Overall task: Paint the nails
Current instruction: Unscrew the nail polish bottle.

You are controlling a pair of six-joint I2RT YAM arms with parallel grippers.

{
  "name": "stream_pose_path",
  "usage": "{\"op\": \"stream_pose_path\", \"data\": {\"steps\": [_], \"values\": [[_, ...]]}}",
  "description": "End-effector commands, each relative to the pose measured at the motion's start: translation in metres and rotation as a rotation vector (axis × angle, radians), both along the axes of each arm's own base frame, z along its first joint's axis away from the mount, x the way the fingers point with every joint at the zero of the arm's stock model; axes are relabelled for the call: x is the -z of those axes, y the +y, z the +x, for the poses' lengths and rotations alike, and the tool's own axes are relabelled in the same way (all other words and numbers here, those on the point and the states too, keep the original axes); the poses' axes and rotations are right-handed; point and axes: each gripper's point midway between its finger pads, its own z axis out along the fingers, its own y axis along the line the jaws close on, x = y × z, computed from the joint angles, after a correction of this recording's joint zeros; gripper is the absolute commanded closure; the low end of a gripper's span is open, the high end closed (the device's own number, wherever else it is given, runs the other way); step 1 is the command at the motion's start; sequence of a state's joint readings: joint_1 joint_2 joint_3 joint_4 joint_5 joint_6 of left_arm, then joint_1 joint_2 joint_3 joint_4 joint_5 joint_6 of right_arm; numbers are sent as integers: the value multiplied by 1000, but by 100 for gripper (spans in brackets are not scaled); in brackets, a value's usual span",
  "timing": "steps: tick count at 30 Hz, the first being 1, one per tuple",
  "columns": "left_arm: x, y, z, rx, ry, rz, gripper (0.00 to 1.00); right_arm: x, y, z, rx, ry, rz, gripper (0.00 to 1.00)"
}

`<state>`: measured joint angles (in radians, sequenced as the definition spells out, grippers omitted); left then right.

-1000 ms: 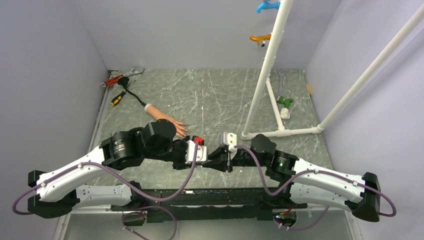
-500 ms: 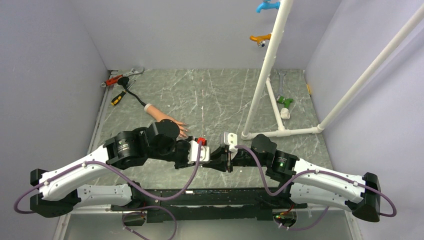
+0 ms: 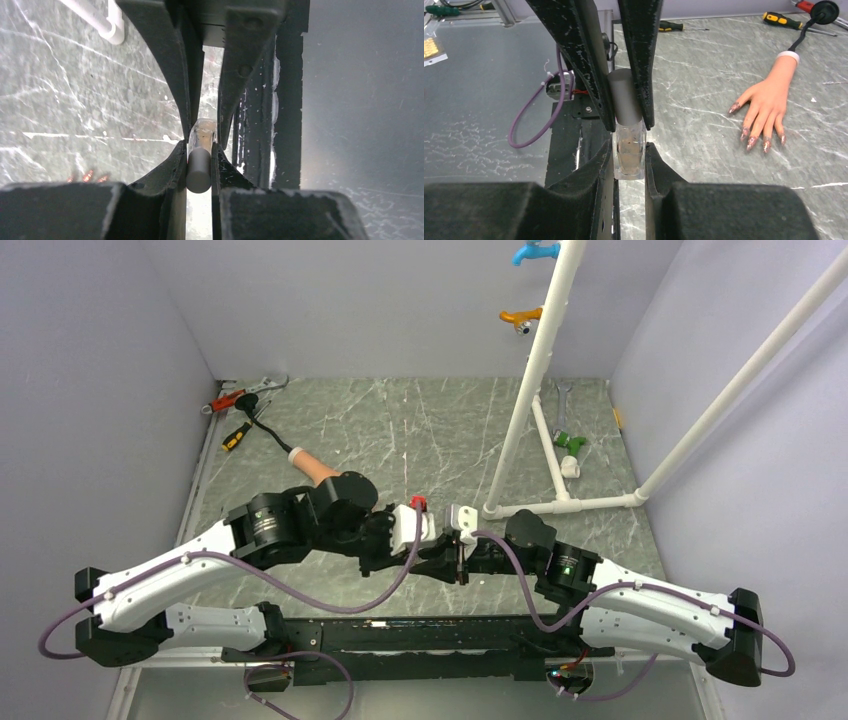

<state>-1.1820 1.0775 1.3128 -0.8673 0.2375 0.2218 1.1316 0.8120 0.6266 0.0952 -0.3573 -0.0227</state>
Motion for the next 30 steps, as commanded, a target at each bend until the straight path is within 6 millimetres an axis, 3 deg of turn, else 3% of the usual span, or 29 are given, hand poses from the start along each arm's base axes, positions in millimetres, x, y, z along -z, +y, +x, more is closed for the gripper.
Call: {"op": "stream_pose_path", "data": {"steps": [1,9,17,20,23,30], "values": [[-3,-15,4,-146,139,8,100,-42,0,14,72,-69,139,100],[4,-22,19,-386,264,-16,100,-43,-1,23,128,-64,150,100],[0,-22,20,-435,301,-69,98,-45,-3,25,146,-60,157,100],[-7,-20,20,-443,302,-94,86,-45,-3,25,145,-58,157,100],[-17,-16,21,-451,292,-124,65,-44,-3,25,146,-56,152,100],[-35,-8,16,-422,267,-159,40,-47,-3,22,131,-52,158,100]]}}
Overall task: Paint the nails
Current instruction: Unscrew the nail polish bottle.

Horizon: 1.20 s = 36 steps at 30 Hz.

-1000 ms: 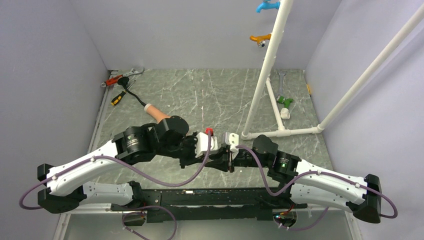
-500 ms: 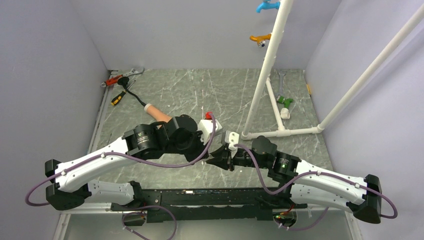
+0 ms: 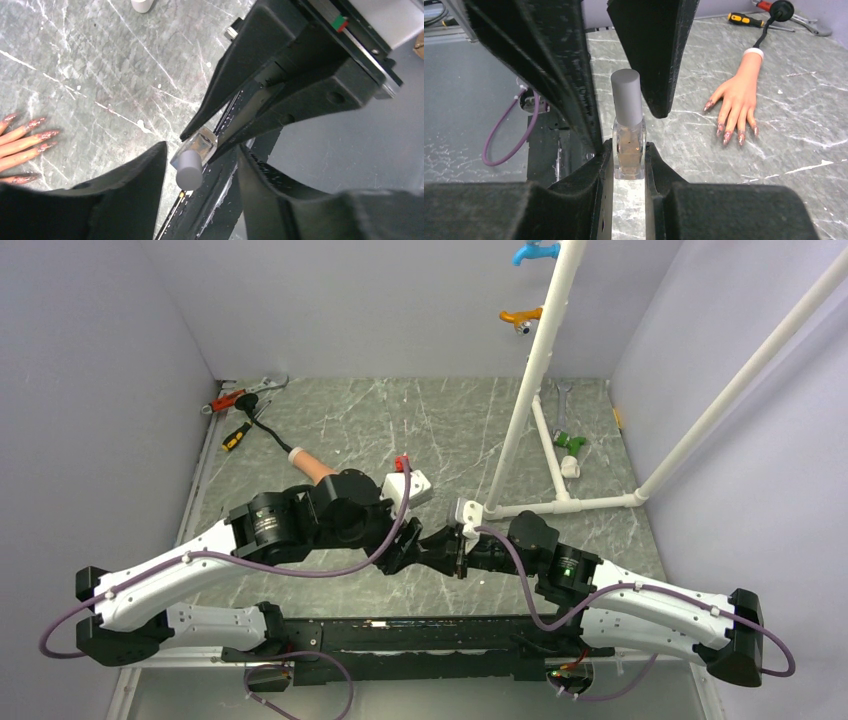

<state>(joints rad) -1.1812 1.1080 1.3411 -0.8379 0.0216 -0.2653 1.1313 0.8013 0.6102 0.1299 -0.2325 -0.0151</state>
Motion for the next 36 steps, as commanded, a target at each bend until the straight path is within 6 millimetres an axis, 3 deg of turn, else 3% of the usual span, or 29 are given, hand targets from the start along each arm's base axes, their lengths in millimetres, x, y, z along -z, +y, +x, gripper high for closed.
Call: {"op": "stream_pose_path", "data": {"steps": [1,5,16,28,36], "values": [[-32,0,-6,25,-26,-94,36,-44,0,0,1,-49,135,100],[-41,7,-9,63,-64,-80,27,-46,0,-3,-13,-52,141,100],[-64,40,0,162,-286,37,15,-40,6,-6,-43,-37,107,100],[-45,43,5,273,-373,162,15,-33,12,-10,-83,-29,60,100],[-38,46,2,314,-404,153,15,-32,15,-13,-109,-15,44,100]]}}
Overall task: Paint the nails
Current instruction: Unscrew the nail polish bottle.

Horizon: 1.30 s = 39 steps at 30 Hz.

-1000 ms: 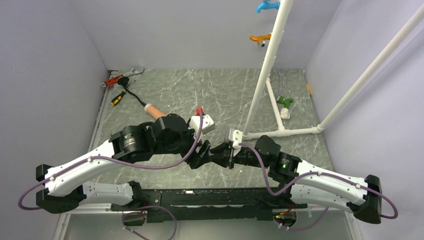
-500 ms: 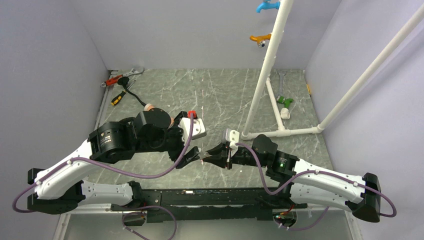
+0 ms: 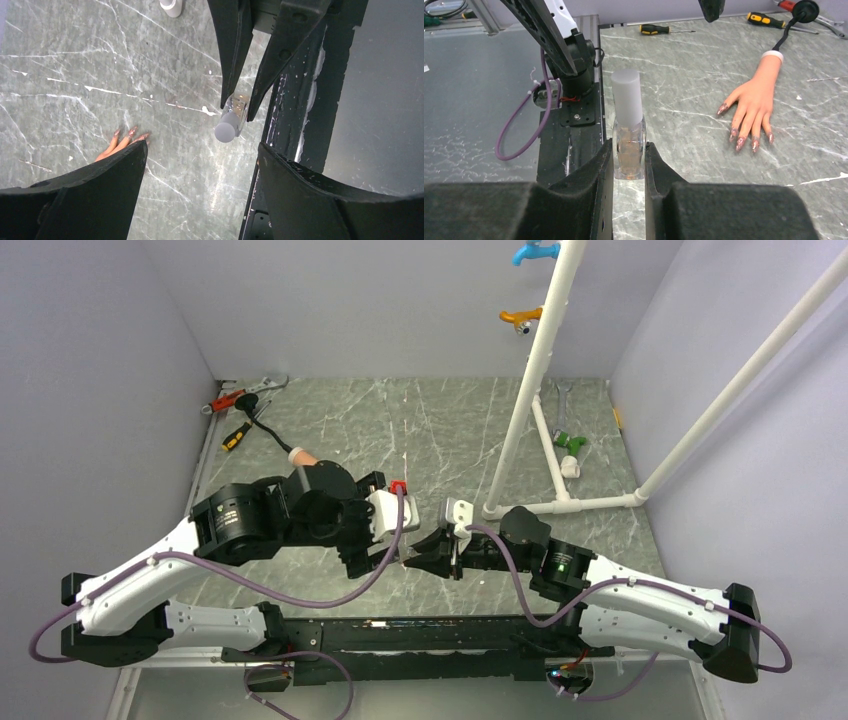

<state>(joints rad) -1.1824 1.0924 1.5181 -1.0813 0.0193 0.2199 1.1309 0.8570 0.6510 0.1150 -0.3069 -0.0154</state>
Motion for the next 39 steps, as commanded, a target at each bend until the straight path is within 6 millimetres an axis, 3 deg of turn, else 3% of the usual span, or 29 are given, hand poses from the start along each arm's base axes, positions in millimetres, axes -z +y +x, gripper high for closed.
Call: {"op": "stream_pose_path", "data": {"steps": [1,15,28,35,39], "values": [[-7,3,-3,50,-51,-32,15,-33,5,-6,-40,-28,73,100],[-5,5,-11,155,-117,-63,17,-30,13,-10,-84,-4,52,100],[14,-15,-21,257,-54,-24,27,-28,13,-12,-94,-5,50,100],[22,-18,-18,255,-51,-2,46,-29,10,-12,-87,-11,56,100],[24,-20,-20,261,-52,-19,63,-30,9,-12,-86,-12,59,100]]}}
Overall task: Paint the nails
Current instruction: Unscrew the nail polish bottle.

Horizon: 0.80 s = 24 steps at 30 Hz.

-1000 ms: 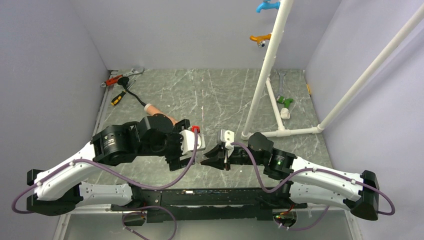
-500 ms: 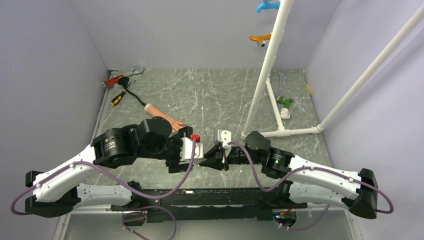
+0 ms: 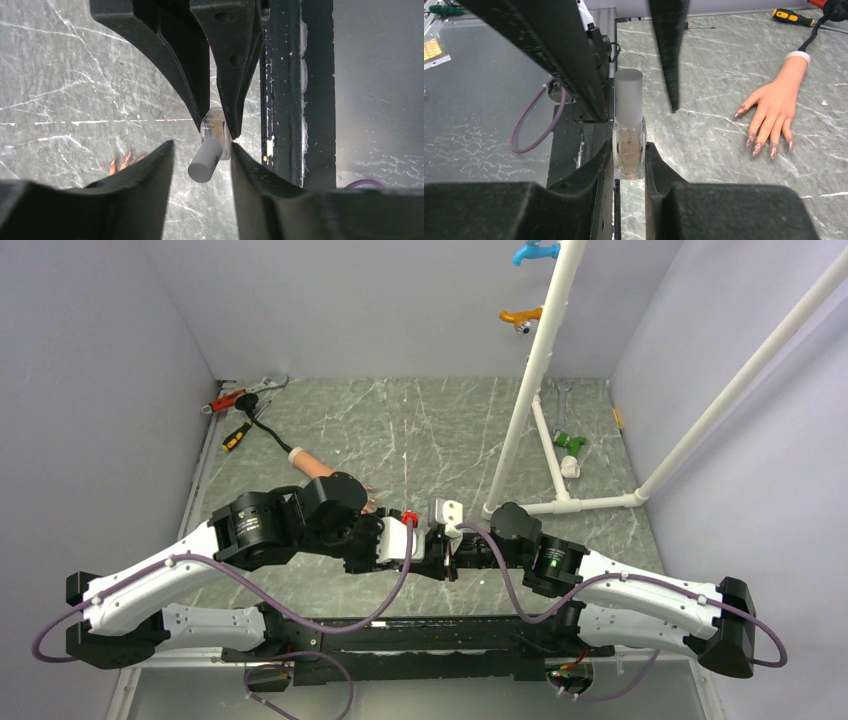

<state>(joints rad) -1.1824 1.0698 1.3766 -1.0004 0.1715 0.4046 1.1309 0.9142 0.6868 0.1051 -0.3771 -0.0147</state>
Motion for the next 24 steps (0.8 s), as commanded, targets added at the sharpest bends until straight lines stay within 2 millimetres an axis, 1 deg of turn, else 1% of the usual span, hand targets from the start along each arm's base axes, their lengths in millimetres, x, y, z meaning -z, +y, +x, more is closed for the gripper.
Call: {"op": "stream_pose_path", "data": {"steps": [1,2,4,8,9,13,17,21,24], "values": [[-8,-6,-4,27,-7,-57,68,-33,-1,-4,-15,-30,85,100],[-7,-6,-3,18,-7,-55,75,-33,-1,-3,-13,-30,85,100],[-5,-6,0,-5,-6,-45,84,-34,-1,-4,-13,-32,90,100],[-3,-8,-1,-22,25,-46,98,-35,-3,1,16,-38,97,100],[-3,-9,-1,-34,37,-52,100,-36,-4,2,27,-41,101,100],[-6,-15,-1,-89,89,-71,100,-40,-11,8,73,-51,117,100],[-11,-23,1,-170,172,-71,100,-39,-15,16,127,-62,121,100],[-6,-28,6,-276,238,-53,100,-38,-18,24,177,-70,122,100],[-5,-32,7,-339,289,-70,100,-38,-20,28,200,-70,124,100]]}}
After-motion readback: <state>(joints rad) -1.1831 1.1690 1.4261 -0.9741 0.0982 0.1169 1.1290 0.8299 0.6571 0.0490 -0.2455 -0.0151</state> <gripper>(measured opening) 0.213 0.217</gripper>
